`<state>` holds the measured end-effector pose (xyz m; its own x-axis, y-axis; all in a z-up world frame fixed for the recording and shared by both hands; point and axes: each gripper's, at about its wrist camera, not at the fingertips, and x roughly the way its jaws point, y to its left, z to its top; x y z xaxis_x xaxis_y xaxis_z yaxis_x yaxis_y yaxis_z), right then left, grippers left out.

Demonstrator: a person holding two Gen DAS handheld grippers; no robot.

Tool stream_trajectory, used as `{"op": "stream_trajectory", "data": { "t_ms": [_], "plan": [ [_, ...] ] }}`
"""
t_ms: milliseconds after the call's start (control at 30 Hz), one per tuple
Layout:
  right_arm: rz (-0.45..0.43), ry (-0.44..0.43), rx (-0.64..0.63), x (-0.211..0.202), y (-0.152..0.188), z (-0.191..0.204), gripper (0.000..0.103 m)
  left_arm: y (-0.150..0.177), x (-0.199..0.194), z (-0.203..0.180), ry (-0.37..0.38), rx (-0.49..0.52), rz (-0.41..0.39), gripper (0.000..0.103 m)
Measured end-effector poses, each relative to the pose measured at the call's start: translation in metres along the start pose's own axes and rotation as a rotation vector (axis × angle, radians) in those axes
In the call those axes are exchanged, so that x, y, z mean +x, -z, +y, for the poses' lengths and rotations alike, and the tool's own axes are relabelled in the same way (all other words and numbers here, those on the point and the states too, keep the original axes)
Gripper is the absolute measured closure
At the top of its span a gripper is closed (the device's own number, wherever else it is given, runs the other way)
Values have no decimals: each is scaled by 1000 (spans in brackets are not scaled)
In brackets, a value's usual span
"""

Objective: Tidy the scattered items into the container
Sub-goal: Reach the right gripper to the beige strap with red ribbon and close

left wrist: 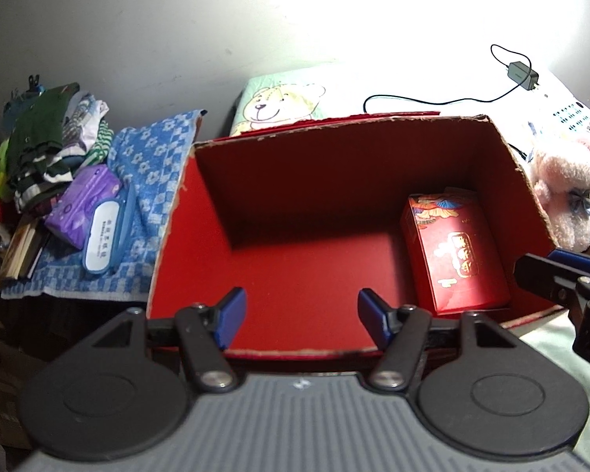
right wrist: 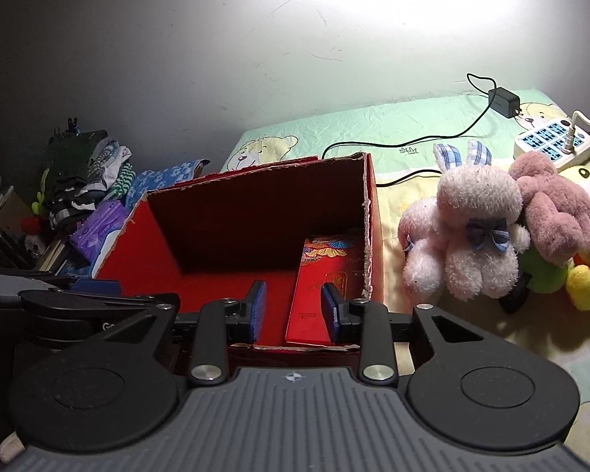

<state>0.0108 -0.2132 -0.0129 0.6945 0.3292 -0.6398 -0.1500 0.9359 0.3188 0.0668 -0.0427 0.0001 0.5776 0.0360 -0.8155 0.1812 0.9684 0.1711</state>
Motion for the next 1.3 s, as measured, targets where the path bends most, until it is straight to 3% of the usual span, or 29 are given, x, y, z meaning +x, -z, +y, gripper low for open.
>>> {"op": "stream_trajectory", "data": {
  "t_ms": [133,400,567,800,1067,1300],
  "plan": [
    [-10,-25,-22,-13,7,-3,70,10,-12,2,2,-22,-3,36],
    [-19,-97,-86,-39,24,-13,70,38,-39,4,90,-41,-20,37],
    [63,-150,-43,-32,36,-26,70,57,-48,-7,216,-5,-2,37],
    [194,-213,84,-9,53,-47,70,91,-43,-48,331,121,65,36],
    [319,-269,139,8,69,-56,70,112,-17,-67,382,119,186,36],
    [375,-307,157,17,74,-61,71,120,-3,-73,394,96,216,35]
  ]
}}
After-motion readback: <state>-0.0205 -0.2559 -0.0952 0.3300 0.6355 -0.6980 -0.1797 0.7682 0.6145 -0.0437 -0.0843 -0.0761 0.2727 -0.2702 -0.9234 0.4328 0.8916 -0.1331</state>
